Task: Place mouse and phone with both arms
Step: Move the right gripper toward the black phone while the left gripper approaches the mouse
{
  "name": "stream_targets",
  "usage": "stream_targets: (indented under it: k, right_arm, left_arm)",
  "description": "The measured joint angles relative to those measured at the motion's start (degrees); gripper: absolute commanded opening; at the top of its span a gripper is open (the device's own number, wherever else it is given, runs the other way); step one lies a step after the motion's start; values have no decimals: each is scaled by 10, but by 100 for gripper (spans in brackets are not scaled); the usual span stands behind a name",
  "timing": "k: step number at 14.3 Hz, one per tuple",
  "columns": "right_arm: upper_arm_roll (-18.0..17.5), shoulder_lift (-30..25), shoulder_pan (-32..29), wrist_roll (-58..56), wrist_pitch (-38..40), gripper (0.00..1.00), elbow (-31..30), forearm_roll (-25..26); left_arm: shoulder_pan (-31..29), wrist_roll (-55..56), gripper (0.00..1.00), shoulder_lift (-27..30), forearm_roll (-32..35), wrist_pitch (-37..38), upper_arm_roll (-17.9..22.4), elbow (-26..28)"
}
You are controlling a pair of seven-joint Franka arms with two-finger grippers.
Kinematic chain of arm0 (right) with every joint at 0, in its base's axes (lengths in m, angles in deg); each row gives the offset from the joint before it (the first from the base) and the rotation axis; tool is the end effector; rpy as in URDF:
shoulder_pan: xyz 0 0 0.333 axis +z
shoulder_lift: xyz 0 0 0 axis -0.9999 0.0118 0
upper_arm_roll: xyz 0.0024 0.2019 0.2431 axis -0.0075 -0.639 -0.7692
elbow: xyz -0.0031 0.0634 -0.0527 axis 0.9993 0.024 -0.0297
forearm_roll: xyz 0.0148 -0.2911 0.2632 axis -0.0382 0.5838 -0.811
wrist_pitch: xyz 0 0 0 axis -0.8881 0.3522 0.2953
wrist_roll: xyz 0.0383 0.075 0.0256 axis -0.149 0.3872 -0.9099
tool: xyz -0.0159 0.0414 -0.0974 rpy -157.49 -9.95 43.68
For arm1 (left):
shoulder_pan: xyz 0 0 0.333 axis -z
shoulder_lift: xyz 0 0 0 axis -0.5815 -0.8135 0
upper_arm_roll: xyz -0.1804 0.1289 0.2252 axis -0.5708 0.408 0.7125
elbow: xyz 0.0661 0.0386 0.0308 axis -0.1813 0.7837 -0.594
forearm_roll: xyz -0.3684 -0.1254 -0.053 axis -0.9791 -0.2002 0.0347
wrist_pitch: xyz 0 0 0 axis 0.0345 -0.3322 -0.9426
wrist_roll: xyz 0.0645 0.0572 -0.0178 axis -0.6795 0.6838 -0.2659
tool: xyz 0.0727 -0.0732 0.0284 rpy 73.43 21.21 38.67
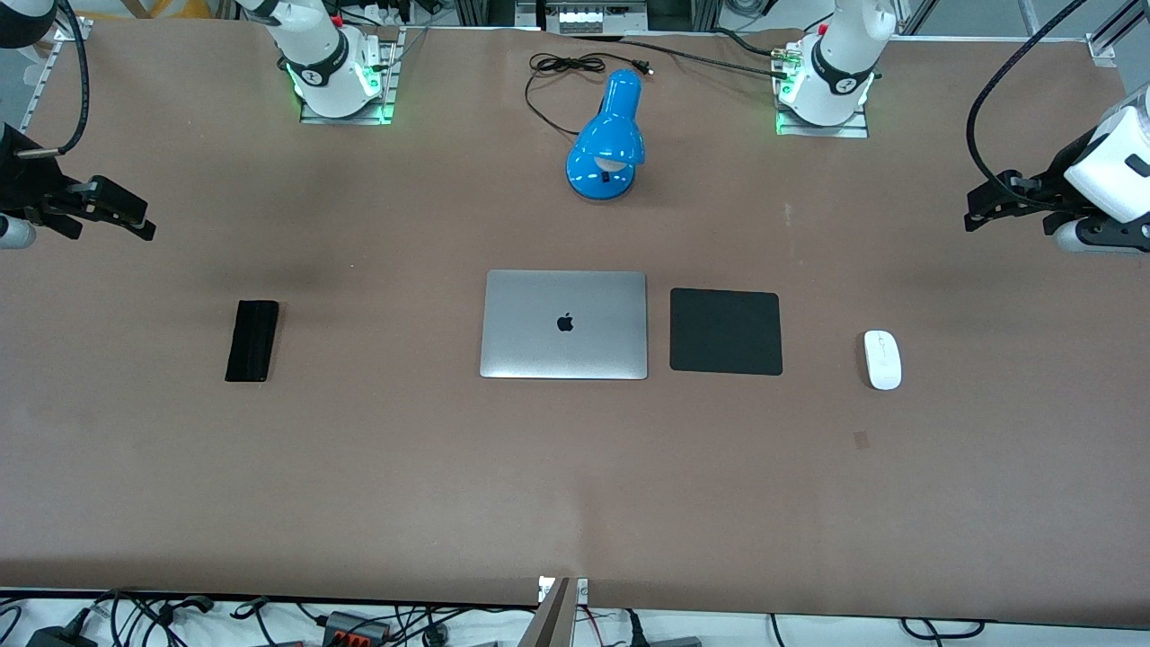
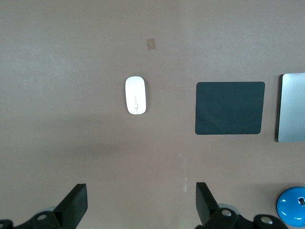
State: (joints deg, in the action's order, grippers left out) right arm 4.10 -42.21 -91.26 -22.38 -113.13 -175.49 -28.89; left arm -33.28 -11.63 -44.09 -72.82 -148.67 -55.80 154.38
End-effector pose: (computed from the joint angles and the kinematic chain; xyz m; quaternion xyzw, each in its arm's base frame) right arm 0.5500 -0.0304 0.5789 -0.9998 0.0105 -0.0132 0.0127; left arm 0.5490 -0.0019 0.5919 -0.9992 0.0168 0.0357 0.0005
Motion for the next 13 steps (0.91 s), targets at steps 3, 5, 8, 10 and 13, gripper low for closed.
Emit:
stream_targets:
  k: [3, 5, 8, 10, 13]
  right_arm:
    - [-1, 0, 0, 0, 0, 100, 0, 0]
    - [-1, 0, 0, 0, 0, 100, 0, 0]
    - [-1, 2, 0, 0, 0, 100, 0, 0]
    - [-1, 7, 0, 0, 0, 100, 0, 0]
    - [-2, 22, 1, 0, 1, 100, -1, 0]
  left_arm:
    - [0, 0, 100, 0, 0, 0, 0, 0]
    - [0, 0, 100, 0, 0, 0, 0, 0]
    - [0, 0, 100, -1, 0, 0, 0, 2]
    - [1, 0, 100, -3, 0, 2, -1, 6]
    - [1, 0, 100, -11, 0, 29, -2, 13]
